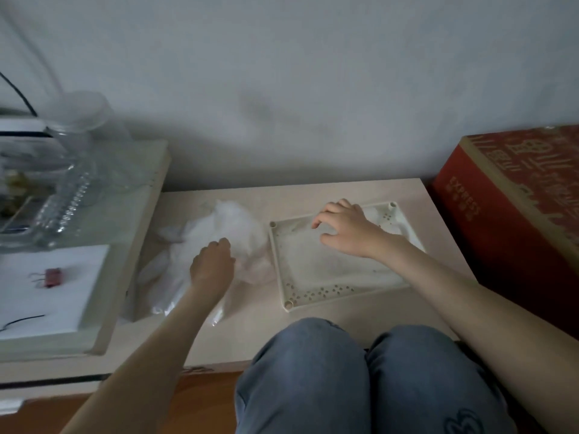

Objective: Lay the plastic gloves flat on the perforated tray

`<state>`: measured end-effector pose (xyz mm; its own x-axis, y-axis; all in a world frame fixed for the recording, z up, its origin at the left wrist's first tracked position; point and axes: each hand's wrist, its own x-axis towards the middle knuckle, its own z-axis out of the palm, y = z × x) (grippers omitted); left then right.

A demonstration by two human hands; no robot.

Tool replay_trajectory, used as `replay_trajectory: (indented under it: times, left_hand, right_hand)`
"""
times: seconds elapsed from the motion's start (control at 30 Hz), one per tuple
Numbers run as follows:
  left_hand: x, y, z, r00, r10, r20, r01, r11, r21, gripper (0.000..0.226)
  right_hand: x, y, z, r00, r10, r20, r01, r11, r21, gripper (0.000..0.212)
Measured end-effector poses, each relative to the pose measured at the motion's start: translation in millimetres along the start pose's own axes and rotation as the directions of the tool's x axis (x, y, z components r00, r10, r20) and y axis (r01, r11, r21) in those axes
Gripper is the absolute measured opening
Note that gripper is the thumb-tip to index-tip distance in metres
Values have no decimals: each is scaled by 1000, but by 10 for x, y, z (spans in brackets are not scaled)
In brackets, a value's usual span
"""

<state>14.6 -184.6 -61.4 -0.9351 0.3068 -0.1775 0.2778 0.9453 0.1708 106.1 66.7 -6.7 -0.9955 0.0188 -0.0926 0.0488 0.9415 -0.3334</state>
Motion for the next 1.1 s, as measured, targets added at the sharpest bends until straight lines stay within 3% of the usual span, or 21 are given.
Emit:
replay_trajectory:
  times: [0.1, 0.17, 0.27, 0.33, 0.4, 0.47, 0.57, 0.63, 0.73, 0.77, 0.83, 0.93, 1.03, 1.1]
  left_hand:
    - [-21, -42, -63, 989, 20, -147, -18, 1000, 19, 16]
    - [-30, -42, -153, 967, 32, -251, -49, 997, -64, 20]
    - [-77, 50, -349, 926, -7, -378, -122, 940, -317, 19]
    - [-116, 193, -511, 935, -69, -347, -140, 828, -542, 15]
    - [-164, 358, -668, 961, -98, -258, -141, 629, -765, 13]
    - [-201, 486, -817, 976, -53, -209, -161, 468, -869, 12]
    - [-201, 638, -1003, 971, 149, -188, -235, 430, -872, 10]
    - [-195, 742, -1074, 952, 255, -168, -259, 378, -889, 8]
    - [-157, 840, -1106, 945, 304, -120, -201, 251, -947, 15]
    - [-127, 859, -1099, 948, 309, -72, -144, 216, -966, 26]
    - [-41, 835, -1046, 939, 340, 54, -28, 232, -972, 56]
    - [21, 783, -916, 867, 474, 152, -30, 354, -935, 65]
    - [2, 837, -770, 833, 512, 211, -78, 487, -870, 39]
    - [-6, 916, -696, 845, 499, 194, -109, 514, -851, 16]
  right_hand:
    - [59, -147, -22, 999, -29, 18, 29, 1000, 0, 29]
    - [90, -215, -37, 1000, -27, 8, 27, 998, 49, 27]
    - [126, -313, -67, 997, 70, 14, -71, 942, 329, 21]
    - [132, -395, -87, 980, 157, 121, -198, 761, 617, 22]
    - [137, -432, -68, 966, 154, 208, -259, 614, 746, 29]
    - [133, -439, -36, 972, 87, 220, -229, 571, 788, 43]
    - [129, -425, -72, 977, -3, 213, -179, 534, 826, 72]
    - [132, -394, -126, 982, -7, 190, -154, 557, 816, 54]
    - [110, -372, -214, 990, -10, 140, -112, 546, 830, 8]
    - [98, -348, -227, 994, -14, 105, -83, 516, 852, 13]
    - [76, -278, -239, 1000, 8, 30, -31, 437, 899, 26]
    - [54, -141, -266, 982, 186, -38, 0, 202, 979, 15]
    - [54, -3, -282, 937, 339, -84, 75, 40, 996, 33]
    - [29, 68, -317, 932, 356, -71, 83, -20, 996, 45]
